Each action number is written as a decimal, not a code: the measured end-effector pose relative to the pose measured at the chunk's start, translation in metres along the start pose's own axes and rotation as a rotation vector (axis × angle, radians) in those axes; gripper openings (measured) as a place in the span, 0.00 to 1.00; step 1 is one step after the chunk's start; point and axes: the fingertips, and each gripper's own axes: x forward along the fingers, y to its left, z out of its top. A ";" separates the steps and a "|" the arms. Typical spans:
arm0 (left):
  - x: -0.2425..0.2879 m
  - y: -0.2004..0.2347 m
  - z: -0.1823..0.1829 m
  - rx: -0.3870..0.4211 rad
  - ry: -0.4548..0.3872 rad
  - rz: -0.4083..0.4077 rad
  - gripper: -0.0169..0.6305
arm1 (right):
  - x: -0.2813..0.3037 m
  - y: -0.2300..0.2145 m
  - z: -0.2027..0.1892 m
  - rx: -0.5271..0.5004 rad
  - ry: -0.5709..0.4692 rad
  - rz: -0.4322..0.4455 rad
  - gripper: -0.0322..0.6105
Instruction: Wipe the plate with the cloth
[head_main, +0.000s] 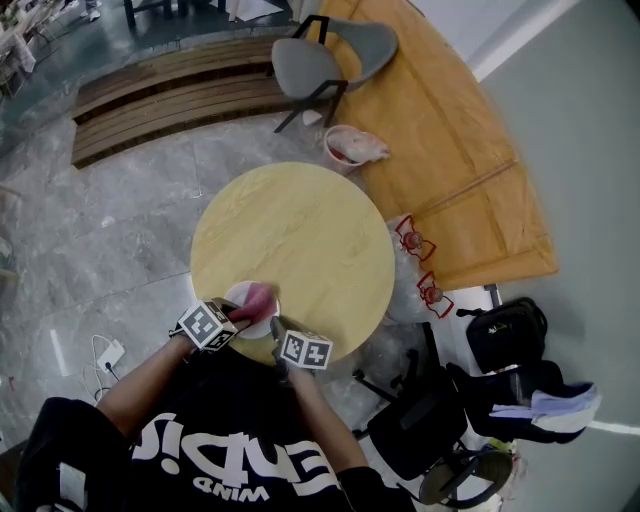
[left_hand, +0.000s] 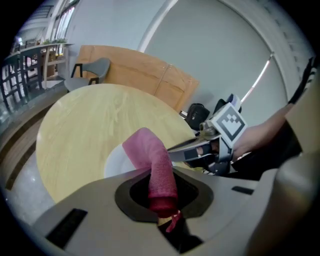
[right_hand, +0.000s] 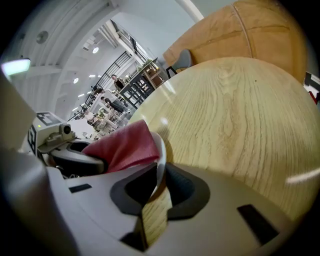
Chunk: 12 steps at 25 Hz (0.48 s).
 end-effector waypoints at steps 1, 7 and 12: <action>0.005 -0.005 -0.002 0.001 0.011 -0.026 0.11 | -0.001 0.001 -0.001 0.006 0.002 0.001 0.16; 0.032 -0.022 -0.025 -0.042 0.055 -0.152 0.11 | 0.000 0.002 -0.004 0.025 0.006 0.004 0.16; 0.043 -0.031 -0.033 -0.108 0.074 -0.199 0.11 | -0.001 0.004 -0.004 0.009 0.004 -0.007 0.16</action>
